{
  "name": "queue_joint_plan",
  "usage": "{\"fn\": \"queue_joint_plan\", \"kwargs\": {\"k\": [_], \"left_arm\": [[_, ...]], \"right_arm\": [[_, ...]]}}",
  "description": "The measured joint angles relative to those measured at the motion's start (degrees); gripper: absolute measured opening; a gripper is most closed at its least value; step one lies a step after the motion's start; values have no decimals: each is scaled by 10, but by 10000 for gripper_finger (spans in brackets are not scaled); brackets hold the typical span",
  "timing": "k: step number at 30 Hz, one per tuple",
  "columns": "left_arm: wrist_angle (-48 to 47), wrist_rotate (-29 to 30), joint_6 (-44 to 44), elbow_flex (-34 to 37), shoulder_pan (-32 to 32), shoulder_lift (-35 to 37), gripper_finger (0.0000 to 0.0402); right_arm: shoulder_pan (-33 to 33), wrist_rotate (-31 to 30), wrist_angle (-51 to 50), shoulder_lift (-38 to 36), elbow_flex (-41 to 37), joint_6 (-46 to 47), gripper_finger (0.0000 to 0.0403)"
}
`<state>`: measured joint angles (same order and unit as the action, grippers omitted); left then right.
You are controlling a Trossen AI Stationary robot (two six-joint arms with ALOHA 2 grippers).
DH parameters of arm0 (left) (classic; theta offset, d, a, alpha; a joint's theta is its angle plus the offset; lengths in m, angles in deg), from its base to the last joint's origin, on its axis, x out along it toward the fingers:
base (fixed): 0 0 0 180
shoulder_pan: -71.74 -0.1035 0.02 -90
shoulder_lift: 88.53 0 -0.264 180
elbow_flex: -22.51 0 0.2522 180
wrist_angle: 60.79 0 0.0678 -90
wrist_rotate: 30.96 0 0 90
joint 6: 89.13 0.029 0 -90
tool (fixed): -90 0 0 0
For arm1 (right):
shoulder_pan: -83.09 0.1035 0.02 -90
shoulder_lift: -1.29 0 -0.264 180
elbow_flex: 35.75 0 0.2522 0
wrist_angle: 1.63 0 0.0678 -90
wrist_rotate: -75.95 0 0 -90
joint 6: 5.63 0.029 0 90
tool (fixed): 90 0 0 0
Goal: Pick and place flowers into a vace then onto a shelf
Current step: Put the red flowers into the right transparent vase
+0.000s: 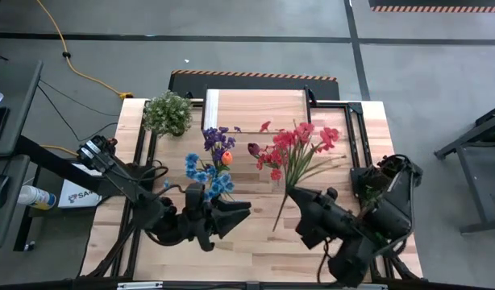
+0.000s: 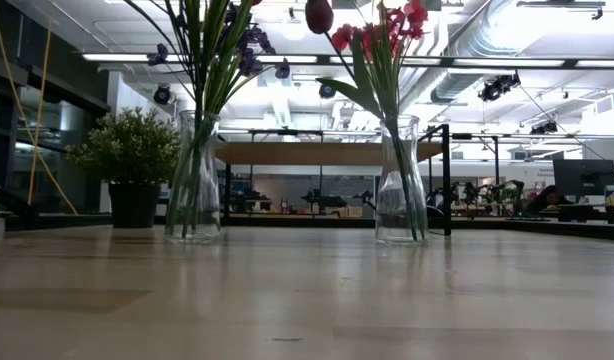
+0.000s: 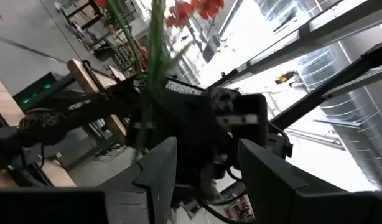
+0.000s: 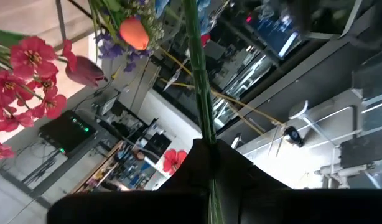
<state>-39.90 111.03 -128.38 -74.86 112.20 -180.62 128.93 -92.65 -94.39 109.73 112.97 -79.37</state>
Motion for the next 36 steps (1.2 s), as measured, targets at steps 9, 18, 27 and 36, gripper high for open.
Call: {"fn": "queue_joint_plan", "kwargs": {"k": [9, 18, 27, 36], "left_arm": [[-36, 0, -41, 0, -8, 0, 207], [-67, -4, -108, 0, -12, -2, 207], [-67, -38, -116, 0, -11, -2, 207], [-67, -78, -122, -17, -11, -15, 207]], "right_arm": [[44, -3, 28, 0, 0, -14, 0], [48, 4, 66, 0, 0, -38, 0], [32, 21, 123, 0, 0, -72, 0], [11, 51, 203, 0, 0, -145, 0]]}}
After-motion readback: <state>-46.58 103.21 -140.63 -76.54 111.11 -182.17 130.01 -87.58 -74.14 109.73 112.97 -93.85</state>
